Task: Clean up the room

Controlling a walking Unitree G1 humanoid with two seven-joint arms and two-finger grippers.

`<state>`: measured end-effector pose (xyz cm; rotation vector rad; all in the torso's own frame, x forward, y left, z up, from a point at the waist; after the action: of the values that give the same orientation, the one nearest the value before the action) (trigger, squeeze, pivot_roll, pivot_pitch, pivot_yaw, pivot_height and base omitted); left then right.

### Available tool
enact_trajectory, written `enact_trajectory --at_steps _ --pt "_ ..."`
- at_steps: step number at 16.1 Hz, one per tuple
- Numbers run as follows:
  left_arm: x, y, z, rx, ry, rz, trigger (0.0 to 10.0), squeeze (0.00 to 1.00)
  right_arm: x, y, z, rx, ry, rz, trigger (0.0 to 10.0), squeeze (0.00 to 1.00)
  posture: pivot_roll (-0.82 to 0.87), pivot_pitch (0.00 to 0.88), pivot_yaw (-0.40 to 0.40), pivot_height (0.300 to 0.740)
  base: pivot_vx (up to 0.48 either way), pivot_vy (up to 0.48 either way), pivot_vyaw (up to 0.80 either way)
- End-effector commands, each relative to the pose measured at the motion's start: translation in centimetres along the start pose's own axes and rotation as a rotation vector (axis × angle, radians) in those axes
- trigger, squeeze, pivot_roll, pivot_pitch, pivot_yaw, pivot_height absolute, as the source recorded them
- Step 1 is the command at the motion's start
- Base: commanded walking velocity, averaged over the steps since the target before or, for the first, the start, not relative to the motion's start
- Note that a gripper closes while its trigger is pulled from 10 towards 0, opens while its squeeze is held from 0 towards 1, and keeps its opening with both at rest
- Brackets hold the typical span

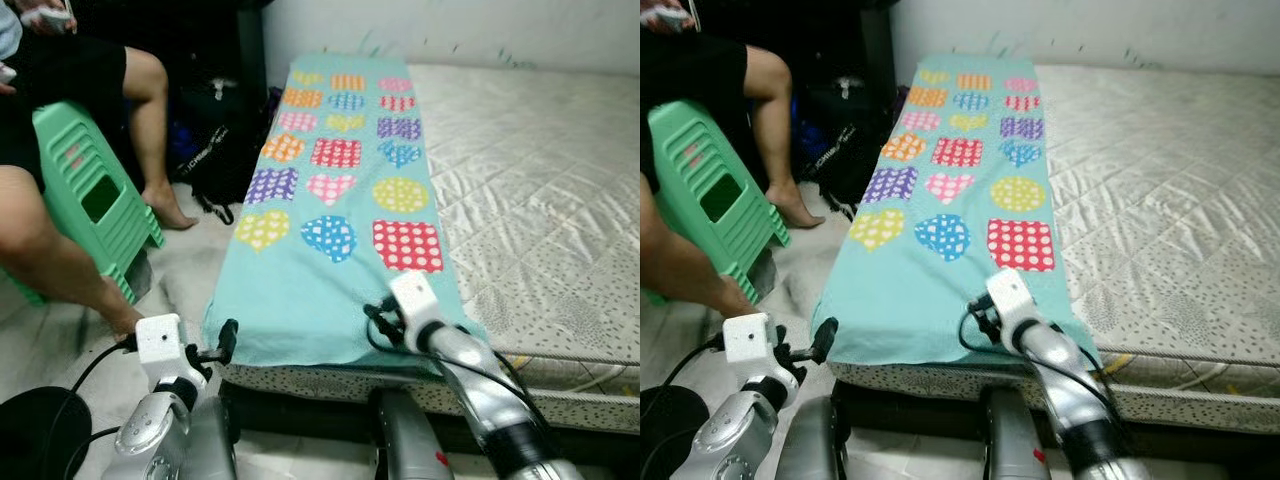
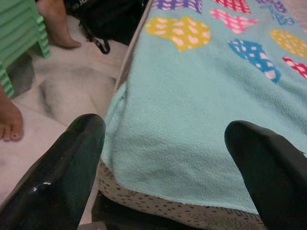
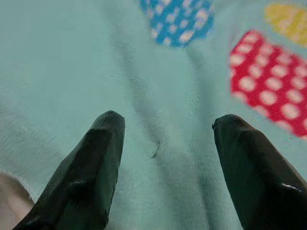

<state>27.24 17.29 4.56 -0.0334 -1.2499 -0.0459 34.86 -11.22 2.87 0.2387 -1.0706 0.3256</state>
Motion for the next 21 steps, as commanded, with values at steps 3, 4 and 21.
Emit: enact_trajectory --at_steps 3,4,21 --pt "0.1 -0.1 0.2 -0.021 0.012 -0.005 10.0 0.00 -3.0 -0.2 0.0 -0.006 0.169 0.031 10.0 0.00 -0.05 0.000 -0.016 0.526 0.000 0.000 0.00" --pt "-0.1 -0.1 0.3 -0.022 0.022 -0.001 10.0 0.00 -3.4 -1.2 0.2 -0.030 0.193 0.030 10.0 0.00 -0.05 0.000 -0.017 0.526 0.000 0.000 0.00" --pt "-0.4 -0.8 0.3 -0.070 0.064 -0.001 10.0 0.00 -5.6 -7.3 7.8 0.032 0.344 -0.073 10.0 0.00 -0.08 0.008 -0.008 0.526 0.000 0.000 0.00"
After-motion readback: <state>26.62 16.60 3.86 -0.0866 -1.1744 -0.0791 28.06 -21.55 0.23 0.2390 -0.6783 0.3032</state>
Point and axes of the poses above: a point about 5 cm out from each wrist's last joint towards the gripper, its own z axis pointing back from the gripper into the wrist, its own x axis along the axis of the wrist's last joint, y = z × x, the point moved 5 cm from there along -z, pointing out of the wrist towards the gripper, and after that the axes turned 15 degrees about -z, right-handed, at the moved point
